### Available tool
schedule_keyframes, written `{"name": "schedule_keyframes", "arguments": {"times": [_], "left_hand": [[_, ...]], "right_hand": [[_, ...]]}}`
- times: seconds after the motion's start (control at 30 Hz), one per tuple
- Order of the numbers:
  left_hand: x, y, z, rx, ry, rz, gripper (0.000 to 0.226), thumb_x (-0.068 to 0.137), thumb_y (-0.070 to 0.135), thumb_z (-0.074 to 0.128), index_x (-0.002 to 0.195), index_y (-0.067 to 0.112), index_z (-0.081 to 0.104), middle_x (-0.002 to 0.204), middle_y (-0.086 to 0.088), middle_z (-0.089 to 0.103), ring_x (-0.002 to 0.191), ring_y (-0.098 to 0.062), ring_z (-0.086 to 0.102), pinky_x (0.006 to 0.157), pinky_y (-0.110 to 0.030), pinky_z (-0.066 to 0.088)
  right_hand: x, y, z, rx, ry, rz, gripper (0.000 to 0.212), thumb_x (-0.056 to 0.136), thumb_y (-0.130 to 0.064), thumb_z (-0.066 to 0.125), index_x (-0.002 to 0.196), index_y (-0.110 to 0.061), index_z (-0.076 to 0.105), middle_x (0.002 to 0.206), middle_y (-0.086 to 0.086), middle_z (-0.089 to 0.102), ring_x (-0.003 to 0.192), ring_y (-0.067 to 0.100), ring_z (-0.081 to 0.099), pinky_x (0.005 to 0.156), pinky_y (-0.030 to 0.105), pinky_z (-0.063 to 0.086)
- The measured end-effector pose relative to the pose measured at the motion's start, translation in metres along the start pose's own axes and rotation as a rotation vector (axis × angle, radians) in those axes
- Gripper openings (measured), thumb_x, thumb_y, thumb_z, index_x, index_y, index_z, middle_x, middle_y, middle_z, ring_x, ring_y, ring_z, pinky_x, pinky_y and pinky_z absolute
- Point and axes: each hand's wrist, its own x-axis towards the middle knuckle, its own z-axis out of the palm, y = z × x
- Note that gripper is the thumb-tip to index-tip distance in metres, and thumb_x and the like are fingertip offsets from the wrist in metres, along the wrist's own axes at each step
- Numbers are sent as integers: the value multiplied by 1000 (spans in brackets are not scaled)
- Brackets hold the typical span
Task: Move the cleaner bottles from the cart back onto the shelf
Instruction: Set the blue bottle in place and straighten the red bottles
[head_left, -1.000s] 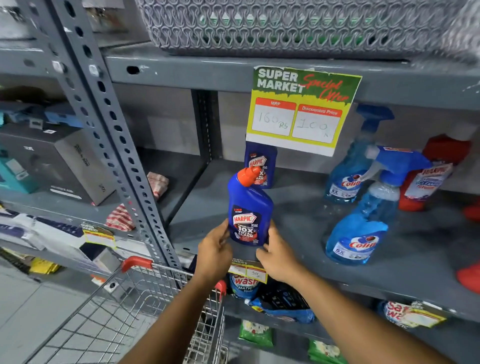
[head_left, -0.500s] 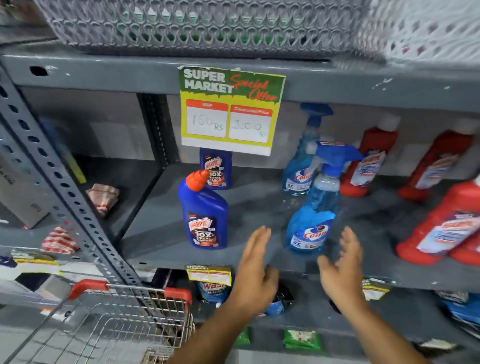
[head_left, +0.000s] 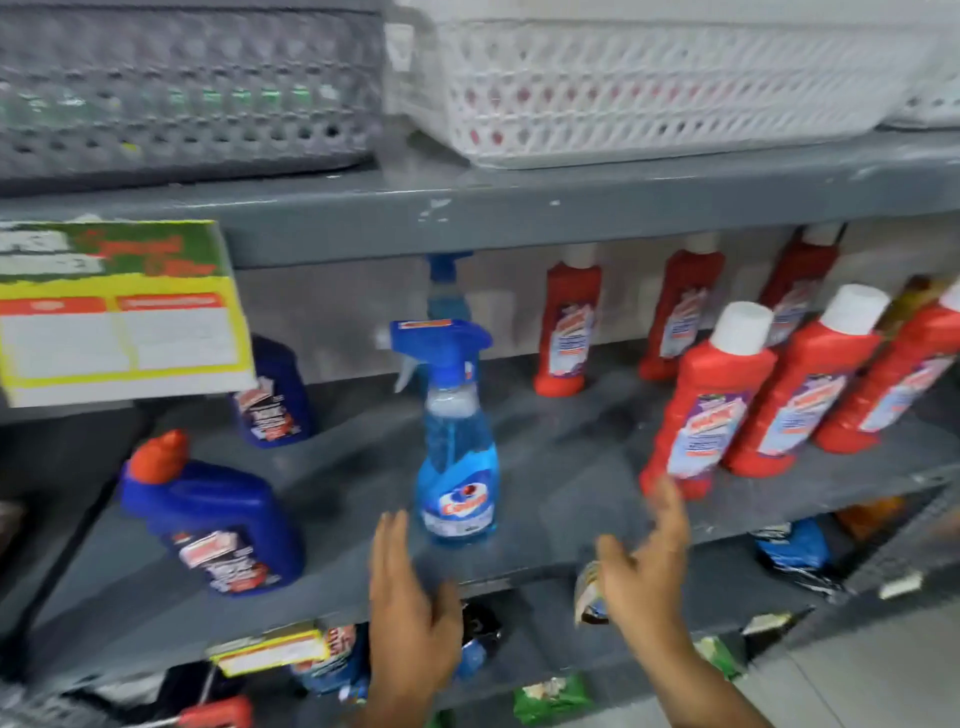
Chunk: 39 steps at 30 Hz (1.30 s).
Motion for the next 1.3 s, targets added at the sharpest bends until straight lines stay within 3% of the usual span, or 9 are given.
{"name": "schedule_keyframes", "arguments": {"times": [0.1,0.3,0.57,0.7,0.9,1.03,1.13,1.2,1.3], "left_hand": [[-23,32,37,-32,-79,218,84,63,-5,49,140,22,31,152,-3,28,143,-12,23,111,-5,13],[9,103,166,-283,-402,-45,83,68,12,45,139,36,12,156,9,13,143,0,13,117,-20,17],[23,78,191,-259,-212,-173,91,54,0,42,138,35,38,139,5,53,130,-10,47,114,-48,34],[23,89,182,-297,-167,-213,87,55,-3,41,135,31,44,134,4,59,126,-11,52,111,-48,38],[13,94,177,-292,-126,-202,86,58,-3,42,137,30,35,145,-3,45,126,2,47,111,-28,36],[-21,115,190,27,140,46,81,54,-3,47,132,21,42,137,-3,46,132,-11,39,110,-18,28],[-30,146,226,-11,-160,170,82,60,-4,47,133,33,39,146,13,37,138,-1,28,112,-9,18],[-19,162,258,-65,-394,74,84,71,2,49,142,33,17,151,23,12,143,0,13,116,-13,13],[4,180,299,-242,-509,-126,92,65,10,50,143,39,9,155,17,13,143,-10,23,118,-41,26]], "right_hand": [[63,33,-70,-81,146,3,78,63,-27,53,137,-10,35,139,22,43,129,36,42,111,53,31],[125,64,-107,-279,-442,-2,90,65,-18,54,147,-22,17,150,6,37,138,21,37,115,47,29],[112,56,-83,-355,-735,-173,86,65,-18,52,145,-24,22,142,-10,41,131,7,42,110,25,34],[113,56,-72,-426,-770,-196,89,69,-23,53,147,-29,10,152,-1,36,134,19,42,109,37,38],[117,51,-94,-338,-818,-237,83,74,-19,50,148,-26,13,154,0,30,141,13,31,115,23,26],[134,75,-154,-82,-393,-203,78,65,-9,52,123,-59,39,117,2,60,109,2,57,93,8,39],[172,85,-195,-49,-162,-89,77,64,-15,53,134,-39,34,126,11,52,116,18,54,94,16,39],[198,81,-206,-100,-280,-7,86,64,-12,53,143,-26,22,135,1,44,127,21,46,104,30,36],[207,68,-204,-175,-505,-40,88,67,3,55,132,-45,21,130,-15,45,123,6,45,104,28,35]]}}
